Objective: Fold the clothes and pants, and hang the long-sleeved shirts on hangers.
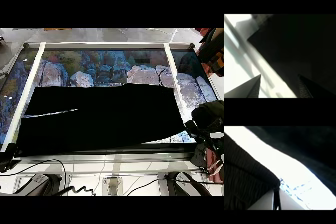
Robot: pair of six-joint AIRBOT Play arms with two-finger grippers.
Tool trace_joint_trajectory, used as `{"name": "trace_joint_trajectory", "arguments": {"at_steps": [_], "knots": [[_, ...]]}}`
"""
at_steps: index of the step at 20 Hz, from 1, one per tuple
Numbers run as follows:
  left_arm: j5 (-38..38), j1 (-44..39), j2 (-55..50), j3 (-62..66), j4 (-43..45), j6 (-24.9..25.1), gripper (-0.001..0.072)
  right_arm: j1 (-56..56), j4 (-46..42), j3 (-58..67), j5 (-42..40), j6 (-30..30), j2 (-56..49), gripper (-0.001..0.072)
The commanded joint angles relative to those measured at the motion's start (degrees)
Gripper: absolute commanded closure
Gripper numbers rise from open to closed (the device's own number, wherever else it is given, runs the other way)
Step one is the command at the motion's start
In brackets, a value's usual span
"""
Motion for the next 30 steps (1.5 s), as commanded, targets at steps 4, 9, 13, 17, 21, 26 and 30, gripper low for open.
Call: {"name": "trace_joint_trajectory", "arguments": {"at_steps": [4, 9, 13, 17, 21, 26, 30], "knots": [[11.6, 0.2, -1.4, -2.3, -3.3, 5.6, 0.0296, 1.5, -4.4, 0.0, 6.5, -0.7, 10.8, 0.0697], [13.4, -1.8, -2.4, -1.5, -3.9, 11.0, 0.0696, 1.5, -10.1, 0.0, 12.6, -0.1, 19.8, 0.0697], [10.1, -6.7, -2.0, 3.9, -4.8, 12.3, 0.0696, 1.5, -21.4, 0.0, 20.2, 3.7, 25.0, 0.0697], [10.4, -8.0, 1.2, 8.7, -9.0, 12.3, 0.0696, 1.5, -35.7, 2.8, 27.9, 11.5, 29.2, 0.0697], [10.8, -8.0, 3.9, 10.7, -9.9, 12.4, 0.0696, 1.5, -38.7, 9.7, 32.9, 11.5, 30.3, 0.0697], [10.8, -9.3, 3.9, 10.7, -10.6, 12.4, 0.0696, 1.5, -43.0, 13.1, 39.2, 11.5, 30.3, 0.0697], [15.3, -19.3, 3.4, 13.3, -11.0, 10.3, 0.0698, 1.7, -44.0, 13.5, 38.5, 11.1, 30.0, 0.0698]]}}
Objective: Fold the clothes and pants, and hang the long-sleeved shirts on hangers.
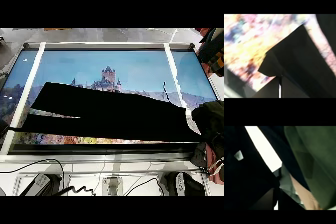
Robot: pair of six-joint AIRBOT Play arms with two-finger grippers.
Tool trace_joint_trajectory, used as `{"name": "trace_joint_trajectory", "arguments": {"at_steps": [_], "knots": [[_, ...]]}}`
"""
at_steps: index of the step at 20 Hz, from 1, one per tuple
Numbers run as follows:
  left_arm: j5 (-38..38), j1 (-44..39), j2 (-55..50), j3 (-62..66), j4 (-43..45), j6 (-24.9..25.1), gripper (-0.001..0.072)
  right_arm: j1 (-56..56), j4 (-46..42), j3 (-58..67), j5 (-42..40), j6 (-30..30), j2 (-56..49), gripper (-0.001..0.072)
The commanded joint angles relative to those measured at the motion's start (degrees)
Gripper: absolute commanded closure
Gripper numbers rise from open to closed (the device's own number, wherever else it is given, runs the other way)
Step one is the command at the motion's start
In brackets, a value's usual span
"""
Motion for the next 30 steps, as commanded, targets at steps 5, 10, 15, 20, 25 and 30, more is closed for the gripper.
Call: {"name": "trace_joint_trajectory", "arguments": {"at_steps": [5, 10, 15, 20, 25, 30], "knots": [[8.8, -19.7, -8.3, 15.6, 5.3, -13.9, 0.0698, 7.2, -1.5, 7.2, -1.6, 0.4, -7.6, 0.0698], [4.0, -30.0, -23.5, 32.1, 17.8, -21.9, 0.0698, 11.7, -0.9, 14.8, -4.4, 4.2, -22.7, 0.0698], [4.7, -33.3, -36.7, 44.1, 17.7, -28.9, 0.0698, 11.8, -0.1, 23.8, -10.9, 8.7, -39.6, 0.0697], [7.8, -34.7, -44.7, 50.9, 17.3, -30.8, 0.0697, 11.8, 8.4, 27.1, -22.9, 11.1, -50.2, 0.0696], [15.1, -36.4, -45.3, 51.2, 17.3, -31.0, -0.0006, 11.8, 12.6, 27.1, -35.6, 14.4, -53.4, -0.0008], [8.4, -36.0, -42.3, 51.2, 17.8, -31.0, -0.0011, 11.8, 12.7, 27.1, -31.0, 14.2, -52.4, 0.0018]]}}
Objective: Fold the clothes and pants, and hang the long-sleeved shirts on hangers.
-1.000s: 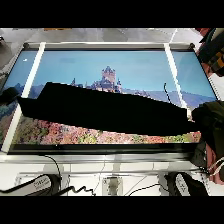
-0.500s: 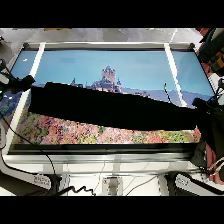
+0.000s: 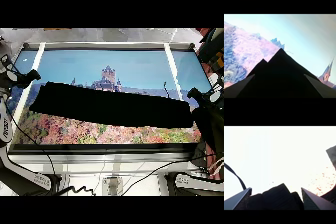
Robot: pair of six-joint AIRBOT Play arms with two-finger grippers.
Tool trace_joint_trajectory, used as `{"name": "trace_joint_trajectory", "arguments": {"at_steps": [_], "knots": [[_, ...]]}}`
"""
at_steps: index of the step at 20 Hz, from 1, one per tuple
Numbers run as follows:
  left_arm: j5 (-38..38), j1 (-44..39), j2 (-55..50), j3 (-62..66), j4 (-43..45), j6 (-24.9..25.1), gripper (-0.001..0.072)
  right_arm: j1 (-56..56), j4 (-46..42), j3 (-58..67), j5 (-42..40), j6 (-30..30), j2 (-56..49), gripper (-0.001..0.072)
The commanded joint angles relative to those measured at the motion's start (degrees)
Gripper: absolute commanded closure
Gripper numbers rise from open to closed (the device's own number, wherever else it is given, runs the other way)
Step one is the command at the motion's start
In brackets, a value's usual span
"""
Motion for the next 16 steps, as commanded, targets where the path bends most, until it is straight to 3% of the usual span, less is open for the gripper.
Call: {"name": "trace_joint_trajectory", "arguments": {"at_steps": [1, 3, 5, 7, 9, 13, 15, 16], "knots": [[-6.8, 1.1, 2.3, 0.2, 0.3, -0.2, 0.0000, 0.1, 0.8, 0.1, 2.3, -0.2, 0.1, 0.0018], [-15.1, 3.6, 3.8, 0.2, 1.9, -0.2, 0.0017, 0.1, 0.7, 0.1, 5.1, -0.6, 0.1, 0.0019], [-25.0, 6.1, 4.9, -0.3, 6.1, 2.0, 0.0227, 0.1, 0.7, 0.1, 6.8, -1.9, 0.1, 0.0019], [-30.6, 7.7, 7.0, -4.9, 8.5, 7.3, 0.0225, 0.1, 0.7, 0.1, 7.8, -4.5, 0.1, 0.0019], [-26.8, 9.0, 11.4, -14.4, 6.1, 7.3, 0.0222, 0.1, 0.7, 0.1, 7.8, -5.2, 0.1, 0.0019], [-2.3, 11.3, 18.9, -34.3, -11.1, -3.0, 0.0212, 0.1, 0.7, 0.1, 7.6, -5.2, 0.1, 0.0019], [5.4, 11.2, 18.4, -38.9, -20.7, -2.9, 0.0086, 0.1, 0.7, 0.1, 7.6, -5.2, 0.1, 0.0019], [7.8, 10.9, 17.5, -39.7, -22.9, -2.4, 0.0086, 0.1, 0.7, 0.1, 7.6, -5.4, 0.1, 0.0020]]}}
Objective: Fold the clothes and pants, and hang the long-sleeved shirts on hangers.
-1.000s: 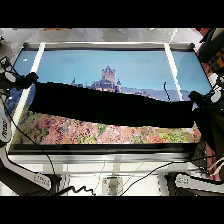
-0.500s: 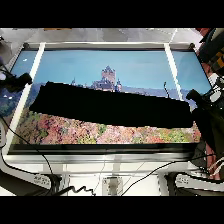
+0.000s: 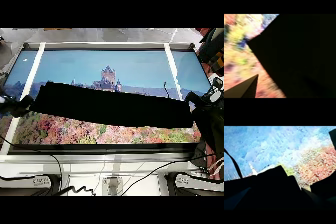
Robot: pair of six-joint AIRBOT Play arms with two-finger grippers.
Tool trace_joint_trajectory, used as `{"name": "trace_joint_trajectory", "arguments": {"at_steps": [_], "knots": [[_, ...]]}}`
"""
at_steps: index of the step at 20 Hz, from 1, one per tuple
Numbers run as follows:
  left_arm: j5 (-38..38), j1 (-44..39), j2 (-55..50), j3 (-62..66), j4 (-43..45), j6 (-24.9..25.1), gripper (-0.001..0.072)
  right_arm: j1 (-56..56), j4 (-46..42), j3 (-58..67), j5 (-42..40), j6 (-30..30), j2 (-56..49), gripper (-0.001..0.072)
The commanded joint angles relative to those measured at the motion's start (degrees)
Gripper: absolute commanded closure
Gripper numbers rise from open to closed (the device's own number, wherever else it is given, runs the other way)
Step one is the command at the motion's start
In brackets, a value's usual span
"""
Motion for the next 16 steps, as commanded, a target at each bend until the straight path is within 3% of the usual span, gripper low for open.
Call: {"name": "trace_joint_trajectory", "arguments": {"at_steps": [1, 4, 7, 10, 11, 12, 14, 16], "knots": [[14.5, -0.2, -0.5, -7.2, -12.9, -0.8, 0.0087, 0.1, 0.1, 0.0, 0.1, -1.8, 0.0, 0.0020], [20.7, -2.0, -3.7, -7.2, -14.9, 1.9, 0.0086, 1.7, 0.0, 0.0, 0.2, -7.6, 0.0, 0.0020], [24.7, -2.6, -6.6, -7.2, -14.9, 1.9, 0.0087, 5.1, 0.0, 0.0, -0.5, -7.7, 0.0, 0.0020], [27.3, -2.6, -7.5, -7.0, -14.9, 1.9, 0.0184, 9.8, 0.0, 0.2, -2.3, -7.7, 0.0, 0.0021], [26.8, -2.6, -7.3, -6.6, -14.9, 1.9, 0.0184, 11.5, 0.0, 0.5, -3.1, -7.7, 0.0, 0.0020], [25.4, -2.6, -7.0, -6.1, -14.8, 2.0, 0.0177, 13.0, -0.1, 1.0, -4.3, -7.7, 0.0, 0.0020], [22.7, -2.1, -5.6, -5.9, -14.6, 3.0, -0.0013, 15.3, 0.0, 2.1, -7.3, -7.7, 0.0, 0.0020], [18.6, -0.9, -3.3, -5.9, -14.1, 3.4, -0.0013, 16.4, -0.1, 3.0, -9.6, -7.7, 0.0, 0.0021]]}}
